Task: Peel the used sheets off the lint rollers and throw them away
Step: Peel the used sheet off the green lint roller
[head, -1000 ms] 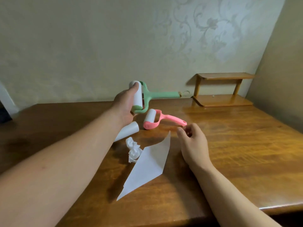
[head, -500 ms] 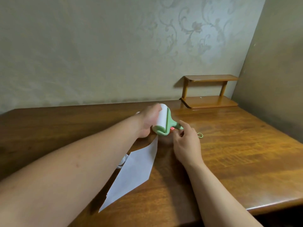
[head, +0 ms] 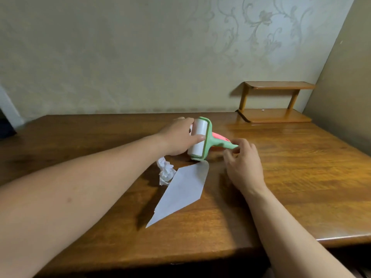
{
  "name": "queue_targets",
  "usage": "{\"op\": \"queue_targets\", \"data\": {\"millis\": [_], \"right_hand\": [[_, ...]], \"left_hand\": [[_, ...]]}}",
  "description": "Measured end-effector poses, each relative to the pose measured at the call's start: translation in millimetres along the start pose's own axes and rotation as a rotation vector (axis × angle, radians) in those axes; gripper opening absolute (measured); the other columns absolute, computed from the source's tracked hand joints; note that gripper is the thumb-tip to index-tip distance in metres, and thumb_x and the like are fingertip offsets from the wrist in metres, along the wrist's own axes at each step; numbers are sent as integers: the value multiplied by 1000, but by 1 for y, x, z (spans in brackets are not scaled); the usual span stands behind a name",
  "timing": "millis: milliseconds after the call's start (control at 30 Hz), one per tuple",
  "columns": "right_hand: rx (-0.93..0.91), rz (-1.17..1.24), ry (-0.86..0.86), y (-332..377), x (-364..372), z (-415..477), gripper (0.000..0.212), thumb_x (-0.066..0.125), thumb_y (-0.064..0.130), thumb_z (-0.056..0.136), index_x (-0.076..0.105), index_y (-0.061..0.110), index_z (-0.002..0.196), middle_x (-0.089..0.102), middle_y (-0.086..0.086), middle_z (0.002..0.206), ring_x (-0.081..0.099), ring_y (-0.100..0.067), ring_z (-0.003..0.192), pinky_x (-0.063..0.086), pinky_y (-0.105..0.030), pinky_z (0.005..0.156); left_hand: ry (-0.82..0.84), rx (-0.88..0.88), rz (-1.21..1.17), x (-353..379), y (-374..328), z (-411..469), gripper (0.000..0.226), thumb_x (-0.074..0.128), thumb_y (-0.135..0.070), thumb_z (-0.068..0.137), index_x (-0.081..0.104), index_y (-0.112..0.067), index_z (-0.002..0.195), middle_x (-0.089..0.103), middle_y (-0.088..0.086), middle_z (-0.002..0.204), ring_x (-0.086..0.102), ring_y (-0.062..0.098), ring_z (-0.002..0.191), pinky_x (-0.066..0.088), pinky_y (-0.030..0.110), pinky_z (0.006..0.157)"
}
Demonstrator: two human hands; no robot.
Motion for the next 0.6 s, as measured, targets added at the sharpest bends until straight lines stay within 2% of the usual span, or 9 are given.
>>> {"op": "queue_targets", "data": {"millis": [100, 167, 233, 267, 333, 400, 467, 533, 600], "right_hand": [[-114, -4, 103, 13, 14, -15, 21, 69, 27, 102, 69, 22, 123, 68, 0, 109, 65, -18, 92, 53, -33, 76], [-101, 37, 130, 14, 18, -17, 18, 71, 27, 101, 68, 26, 119, 70, 5, 104, 67, -15, 92, 48, -21, 71], [-36, 112, 99, 10, 12, -15, 19, 71, 25, 101, 70, 26, 120, 74, 6, 104, 69, -14, 94, 43, -12, 68], [-15, 137, 80, 8, 9, -14, 22, 71, 24, 102, 71, 25, 124, 75, 6, 105, 69, -13, 93, 43, -12, 68], [-7, 149, 58, 7, 6, -13, 26, 69, 24, 104, 74, 21, 130, 74, 3, 106, 67, -13, 92, 47, -23, 72], [-4, 134, 66, 7, 8, -13, 27, 67, 23, 105, 75, 18, 131, 75, 0, 111, 67, -17, 97, 47, -30, 79], [-1, 113, 87, 6, 10, -13, 24, 67, 23, 106, 75, 18, 128, 77, 0, 113, 68, -20, 102, 46, -31, 84], [-13, 83, 102, 7, 11, -12, 19, 69, 22, 105, 74, 18, 123, 76, 3, 109, 69, -19, 103, 46, -29, 85], [-37, 31, 114, 7, 13, -12, 14, 71, 21, 103, 73, 20, 116, 74, 7, 103, 68, -17, 99, 45, -27, 80]], "left_hand": [[25, -31, -148, 2, 17, -9, 58, 67, -39, 107, 50, -18, 158, 64, 5, 119, 61, 24, 104, 48, 37, 88], [-14, -75, -250, 6, 18, -8, 58, 69, -30, 107, 48, -13, 158, 64, 9, 121, 66, 30, 111, 56, 44, 99], [-29, -120, -356, 15, 13, -4, 50, 71, -25, 106, 54, -10, 150, 66, 15, 128, 69, 37, 117, 58, 53, 104], [-36, -142, -395, 19, 11, -1, 42, 73, -26, 104, 59, -11, 141, 68, 15, 129, 70, 39, 116, 59, 54, 103], [-50, -192, -444, 24, 13, 2, 28, 75, -30, 101, 64, -15, 121, 69, 11, 131, 71, 40, 116, 60, 54, 102], [-59, -215, -451, 25, 15, 3, 22, 76, -31, 101, 67, -17, 115, 70, 7, 136, 72, 39, 116, 60, 53, 103], [-77, -212, -471, 23, 17, 4, 22, 74, -28, 103, 72, -13, 119, 75, 9, 126, 76, 39, 109, 63, 52, 99], [-114, -210, -542, 18, 17, 2, 29, 70, -24, 106, 70, -11, 131, 79, 11, 105, 80, 34, 99, 66, 48, 93], [-179, -191, -582, 3, 17, -8, 32, 67, -22, 107, 68, -10, 136, 78, 4, 95, 80, 25, 90, 67, 36, 82]]}}
Point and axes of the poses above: each hand's wrist, its own z-axis towards the middle knuckle, its own x-axis out of the palm, y = z × x, the point moved 9 cm from there along z, towards the middle knuckle
